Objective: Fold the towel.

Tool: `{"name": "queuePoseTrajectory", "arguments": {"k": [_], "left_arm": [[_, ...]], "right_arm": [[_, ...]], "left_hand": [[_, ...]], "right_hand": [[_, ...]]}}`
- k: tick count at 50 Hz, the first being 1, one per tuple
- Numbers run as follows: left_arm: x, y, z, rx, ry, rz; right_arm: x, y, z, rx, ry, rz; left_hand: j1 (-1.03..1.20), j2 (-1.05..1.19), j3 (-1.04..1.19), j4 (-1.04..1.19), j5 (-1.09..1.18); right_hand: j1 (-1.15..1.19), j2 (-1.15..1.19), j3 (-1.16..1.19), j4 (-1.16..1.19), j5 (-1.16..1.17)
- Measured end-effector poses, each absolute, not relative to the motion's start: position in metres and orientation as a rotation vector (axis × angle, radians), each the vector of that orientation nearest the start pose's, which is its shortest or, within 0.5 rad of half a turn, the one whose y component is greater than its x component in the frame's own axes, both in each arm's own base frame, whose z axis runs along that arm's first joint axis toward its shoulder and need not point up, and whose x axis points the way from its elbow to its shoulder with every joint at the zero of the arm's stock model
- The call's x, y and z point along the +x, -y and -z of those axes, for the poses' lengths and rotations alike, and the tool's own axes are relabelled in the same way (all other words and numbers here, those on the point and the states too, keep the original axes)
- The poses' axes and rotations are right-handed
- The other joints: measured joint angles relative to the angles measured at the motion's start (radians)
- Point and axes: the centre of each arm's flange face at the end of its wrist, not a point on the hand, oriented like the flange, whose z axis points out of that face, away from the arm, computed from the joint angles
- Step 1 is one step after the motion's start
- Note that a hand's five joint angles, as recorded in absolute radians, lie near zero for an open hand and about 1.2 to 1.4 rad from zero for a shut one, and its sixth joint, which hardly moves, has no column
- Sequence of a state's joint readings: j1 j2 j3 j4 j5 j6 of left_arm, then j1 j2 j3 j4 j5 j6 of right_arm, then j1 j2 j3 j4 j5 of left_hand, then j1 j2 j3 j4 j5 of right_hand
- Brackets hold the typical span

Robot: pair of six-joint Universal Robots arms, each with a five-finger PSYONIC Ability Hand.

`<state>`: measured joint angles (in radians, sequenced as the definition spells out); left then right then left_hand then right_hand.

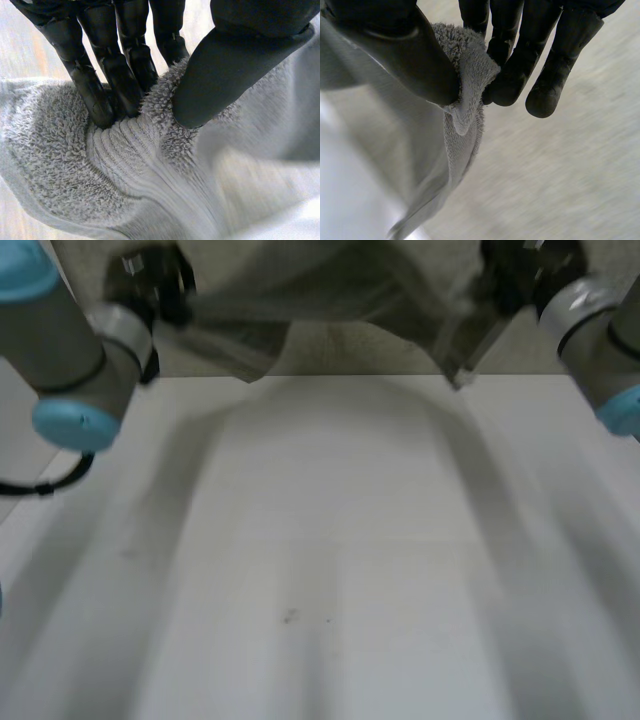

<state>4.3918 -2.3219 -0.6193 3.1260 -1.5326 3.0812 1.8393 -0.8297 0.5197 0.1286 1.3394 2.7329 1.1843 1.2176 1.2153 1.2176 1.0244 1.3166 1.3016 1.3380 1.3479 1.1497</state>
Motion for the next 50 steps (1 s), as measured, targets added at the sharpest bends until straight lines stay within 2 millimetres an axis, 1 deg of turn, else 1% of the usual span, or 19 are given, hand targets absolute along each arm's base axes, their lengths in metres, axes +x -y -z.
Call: {"name": "queuePoseTrajectory", "arguments": {"k": [1,2,4,5,7,8,9,10,13,17,21,29,30,31,33,37,39,43,50], "left_arm": [[-0.277,0.411,-0.288,0.353,-2.284,2.561],[-0.277,0.410,-0.279,0.359,-2.315,2.526],[-0.274,0.402,-0.246,0.388,-2.428,2.389],[-0.273,0.400,-0.238,0.399,-2.451,2.356],[-0.270,0.390,-0.205,0.450,-2.532,2.221],[-0.269,0.387,-0.198,0.462,-2.546,2.195],[-0.268,0.382,-0.184,0.493,-2.569,2.139],[-0.267,0.379,-0.176,0.512,-2.581,2.106],[-0.262,0.364,-0.142,0.610,-2.617,1.956],[-0.258,0.348,-0.119,0.701,-2.633,1.833],[-0.253,0.339,-0.117,0.734,-2.632,1.790],[-0.240,0.315,-0.150,0.722,-2.603,1.819],[-0.239,0.310,-0.154,0.721,-2.601,1.822],[-0.237,0.305,-0.158,0.721,-2.599,1.824],[-0.235,0.299,-0.161,0.721,-2.598,1.824],[-0.231,0.287,-0.164,0.733,-2.600,1.809],[-0.230,0.284,-0.164,0.743,-2.596,1.801],[-0.228,0.285,-0.163,0.757,-2.579,1.792],[-0.212,0.302,-0.164,0.731,-2.518,1.779]], "right_arm": [[0.273,0.412,-0.315,-0.953,-1.827,2.295],[0.273,0.411,-0.309,-0.969,-1.852,2.258],[0.274,0.407,-0.281,-1.029,-1.955,2.111],[0.274,0.406,-0.274,-1.045,-1.979,2.076],[0.273,0.401,-0.243,-1.113,-2.079,1.935],[0.273,0.400,-0.237,-1.128,-2.097,1.908],[0.272,0.397,-0.224,-1.161,-2.136,1.850],[0.271,0.396,-0.218,-1.174,-2.150,1.828],[0.267,0.386,-0.184,-1.266,-2.233,1.686],[0.262,0.375,-0.160,-1.327,-2.285,1.580],[0.258,0.368,-0.153,-1.343,-2.307,1.534],[0.246,0.352,-0.168,-1.318,-2.333,1.526],[0.244,0.350,-0.169,-1.314,-2.336,1.528],[0.242,0.347,-0.171,-1.310,-2.339,1.532],[0.238,0.344,-0.174,-1.304,-2.342,1.539],[0.231,0.338,-0.174,-1.294,-2.347,1.560],[0.228,0.336,-0.173,-1.291,-2.348,1.571],[0.226,0.334,-0.170,-1.288,-2.349,1.577],[0.226,0.334,-0.167,-1.287,-2.348,1.576]], "left_hand": [[0.000,0.000,0.000,0.000,0.000],[0.000,0.000,0.000,0.000,0.000],[0.000,0.000,0.000,0.000,0.000],[0.000,0.000,0.000,0.000,0.000],[0.001,0.000,0.000,0.000,0.000],[0.001,0.000,0.000,0.000,0.000],[0.001,0.000,0.000,0.000,0.000],[0.001,0.000,0.000,0.000,0.000],[0.001,0.000,0.001,0.000,0.000],[0.001,0.000,0.002,0.000,0.000],[0.001,0.000,0.002,0.000,0.000],[-0.004,-0.031,-0.020,-0.021,-0.009],[-0.036,-0.079,-0.076,-0.079,-0.049],[-0.166,-0.200,-0.181,-0.184,-0.164],[-0.312,-0.333,-0.329,-0.333,-0.315],[-0.594,-0.631,-0.621,-0.623,-0.609],[-0.670,-0.708,-0.704,-0.708,-0.694],[-0.715,-0.753,-0.751,-0.754,-0.738],[-0.741,-0.776,-0.775,-0.779,-0.765]], "right_hand": [[0.000,0.000,0.000,0.000,0.000],[0.000,0.000,0.000,0.000,0.000],[0.000,0.000,0.000,0.000,0.000],[0.000,0.000,0.000,0.000,0.000],[0.000,0.000,0.000,0.000,0.000],[0.000,0.000,0.000,0.000,0.000],[0.000,0.000,0.000,0.000,0.000],[0.000,0.000,0.000,0.000,0.000],[0.000,0.000,0.000,0.000,0.000],[0.000,0.000,0.000,0.000,0.000],[0.000,0.000,0.000,0.000,0.000],[0.000,0.000,0.000,0.000,0.000],[0.000,0.000,0.000,0.000,0.000],[0.000,0.000,0.000,0.000,0.000],[0.000,0.000,0.000,0.000,0.000],[0.000,0.000,0.000,0.000,0.000],[0.000,0.000,0.000,0.000,0.000],[0.000,0.000,0.000,0.000,0.000],[0.000,0.000,0.000,0.000,0.000]]}}
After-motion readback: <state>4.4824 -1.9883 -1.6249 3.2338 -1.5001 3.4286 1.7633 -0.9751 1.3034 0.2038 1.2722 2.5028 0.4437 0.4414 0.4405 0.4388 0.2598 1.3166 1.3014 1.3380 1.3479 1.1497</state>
